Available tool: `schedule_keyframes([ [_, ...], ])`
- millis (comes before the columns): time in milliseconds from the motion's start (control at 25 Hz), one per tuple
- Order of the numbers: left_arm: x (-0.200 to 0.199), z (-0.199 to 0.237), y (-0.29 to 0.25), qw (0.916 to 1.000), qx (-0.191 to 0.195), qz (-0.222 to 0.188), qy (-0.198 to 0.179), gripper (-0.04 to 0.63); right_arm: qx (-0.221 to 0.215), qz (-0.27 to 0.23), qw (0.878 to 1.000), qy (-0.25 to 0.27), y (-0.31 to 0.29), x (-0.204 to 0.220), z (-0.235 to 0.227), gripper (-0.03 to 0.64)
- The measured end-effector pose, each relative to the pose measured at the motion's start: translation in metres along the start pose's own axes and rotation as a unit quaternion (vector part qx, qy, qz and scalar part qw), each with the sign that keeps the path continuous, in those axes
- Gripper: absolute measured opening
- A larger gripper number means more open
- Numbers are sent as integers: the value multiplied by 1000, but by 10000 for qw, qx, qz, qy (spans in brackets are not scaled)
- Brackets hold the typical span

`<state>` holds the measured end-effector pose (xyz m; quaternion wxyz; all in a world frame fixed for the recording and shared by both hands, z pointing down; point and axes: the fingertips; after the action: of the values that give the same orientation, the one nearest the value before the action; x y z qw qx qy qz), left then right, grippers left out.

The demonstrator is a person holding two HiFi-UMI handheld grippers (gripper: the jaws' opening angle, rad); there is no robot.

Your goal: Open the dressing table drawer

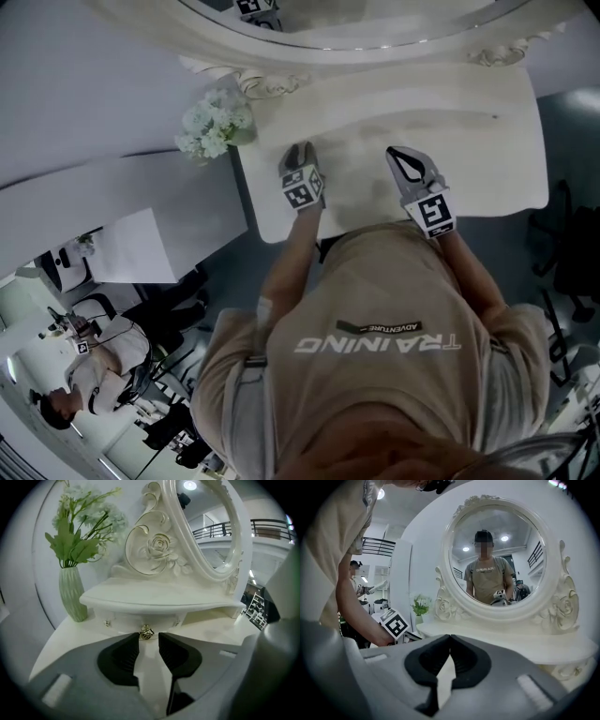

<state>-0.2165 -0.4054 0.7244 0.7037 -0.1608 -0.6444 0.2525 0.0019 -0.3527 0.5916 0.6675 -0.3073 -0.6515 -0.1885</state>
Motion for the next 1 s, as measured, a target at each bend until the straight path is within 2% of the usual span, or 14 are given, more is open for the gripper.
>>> schedule_keyframes([
  [240,-4,5,-9,9997,-249,-34,23,120,51,131,9999,-67,1,10,-15,3],
  [560,0,0,0,9993,-212,172,-247,103,-38,118,9999,-82,-5,10,-16,3],
  [1000,19,-7,24,9991,-255,300,-141,101,-83,99,9999,-84,4,12,-10,3],
])
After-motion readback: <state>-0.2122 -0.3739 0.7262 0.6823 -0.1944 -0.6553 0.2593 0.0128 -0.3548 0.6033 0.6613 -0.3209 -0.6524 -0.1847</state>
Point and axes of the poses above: the fingertips, and each gripper's own axes: y backward along the fingers, z to its left, x out of its underside, and after that the axes turned 6 degrees about -z, right-handed
